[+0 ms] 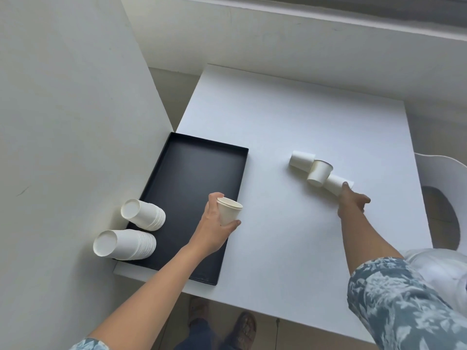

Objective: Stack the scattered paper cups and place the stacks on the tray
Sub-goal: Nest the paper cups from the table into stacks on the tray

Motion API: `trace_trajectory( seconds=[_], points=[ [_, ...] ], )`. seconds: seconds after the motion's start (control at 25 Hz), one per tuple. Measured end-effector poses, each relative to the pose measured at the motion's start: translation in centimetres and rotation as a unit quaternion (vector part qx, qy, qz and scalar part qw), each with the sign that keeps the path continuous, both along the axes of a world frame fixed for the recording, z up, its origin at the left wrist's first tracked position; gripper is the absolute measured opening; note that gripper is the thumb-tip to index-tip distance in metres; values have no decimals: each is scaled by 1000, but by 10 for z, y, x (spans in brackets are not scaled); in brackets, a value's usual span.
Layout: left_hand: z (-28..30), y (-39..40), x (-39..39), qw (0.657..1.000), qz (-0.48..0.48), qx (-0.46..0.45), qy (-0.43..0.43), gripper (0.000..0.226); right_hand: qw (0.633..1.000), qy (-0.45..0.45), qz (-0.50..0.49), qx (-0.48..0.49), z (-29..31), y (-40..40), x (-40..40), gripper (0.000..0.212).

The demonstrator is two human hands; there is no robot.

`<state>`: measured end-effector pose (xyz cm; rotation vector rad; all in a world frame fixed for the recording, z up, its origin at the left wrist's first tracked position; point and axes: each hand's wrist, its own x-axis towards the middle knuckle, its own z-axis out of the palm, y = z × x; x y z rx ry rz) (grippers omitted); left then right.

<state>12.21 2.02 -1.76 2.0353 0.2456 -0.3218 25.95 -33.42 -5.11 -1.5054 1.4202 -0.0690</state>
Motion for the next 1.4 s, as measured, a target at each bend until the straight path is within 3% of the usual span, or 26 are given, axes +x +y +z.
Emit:
trace_trajectory(
  seconds=[0.08,0.32,0.52,0.6,0.72,0.8,0.96,1.08,1.4],
  points=[
    [0,-1,-3,1000,-7,-1,-1,67,999,-22,14,30,2,-3,8,65],
    [0,-1,-7,1000,-17,-7,6,68,997,-31,54,-47,-6,-9,11,33],
    [3,2,-10,1000,-16,-7,9,74,991,-65,-15,-114,3,17,-7,33],
    [3,3,-12,1000,-16,-4,13,83,981,-98,1,-168,10,36,-20,37],
    [2,5,-16,1000,-17,-6,25,94,957,-182,66,-217,26,68,-42,35],
    [3,7,-18,999,-19,-1,28,98,939,-260,118,-193,37,93,-61,29],
    [8,8,-25,999,-28,17,27,103,867,-359,307,-156,47,153,-116,19],
    [13,7,-33,998,-50,33,14,108,815,-371,428,-123,44,180,-148,19],
    [27,0,-45,992,-106,52,-40,113,747,-349,564,-45,34,187,-175,26]
  ],
)
